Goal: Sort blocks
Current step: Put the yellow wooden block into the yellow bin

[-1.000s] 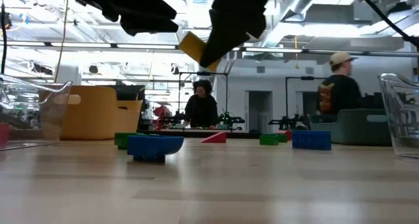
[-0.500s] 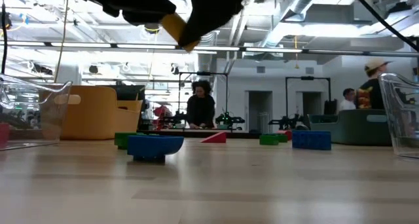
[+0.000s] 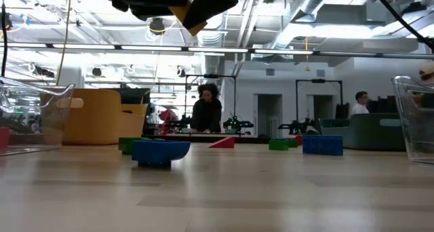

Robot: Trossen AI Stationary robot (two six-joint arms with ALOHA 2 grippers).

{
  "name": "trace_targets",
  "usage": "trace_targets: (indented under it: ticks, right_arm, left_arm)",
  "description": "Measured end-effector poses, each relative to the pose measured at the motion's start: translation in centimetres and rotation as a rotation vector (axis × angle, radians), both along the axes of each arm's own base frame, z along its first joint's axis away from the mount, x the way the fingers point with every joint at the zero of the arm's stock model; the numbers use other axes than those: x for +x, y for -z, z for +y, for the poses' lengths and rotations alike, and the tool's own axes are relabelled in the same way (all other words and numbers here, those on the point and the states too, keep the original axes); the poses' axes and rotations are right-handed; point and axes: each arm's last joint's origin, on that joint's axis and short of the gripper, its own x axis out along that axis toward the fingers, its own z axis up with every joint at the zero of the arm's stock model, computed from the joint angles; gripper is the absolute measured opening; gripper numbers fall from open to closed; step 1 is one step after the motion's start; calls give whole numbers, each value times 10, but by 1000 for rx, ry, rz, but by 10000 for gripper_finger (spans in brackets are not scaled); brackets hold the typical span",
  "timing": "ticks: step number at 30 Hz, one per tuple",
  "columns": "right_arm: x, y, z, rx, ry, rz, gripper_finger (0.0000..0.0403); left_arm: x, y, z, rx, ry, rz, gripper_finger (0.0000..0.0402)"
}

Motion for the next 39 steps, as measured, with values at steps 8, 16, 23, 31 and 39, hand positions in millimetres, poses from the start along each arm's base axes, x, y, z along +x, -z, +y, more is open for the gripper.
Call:
trace_targets:
  ticks: [8,16,23,31,39]
  right_arm:
    - [0,0,0,11,3,-3,118]
    - [-1,2,-1,11,12,11,198]
    - [-17,-4,-11,-30,55,108,275]
    - [-74,-45,-30,35,276,132,283]
    - [-88,-39,-15,34,314,66,283]
  left_arm:
    - [0,2,0,28,-5,19,124]
    - [0,2,3,-27,-39,15,124]
    - [-8,5,21,-30,-107,126,124]
    - [-67,-19,90,-57,-531,211,124]
    - [-99,-17,141,-62,-937,281,124]
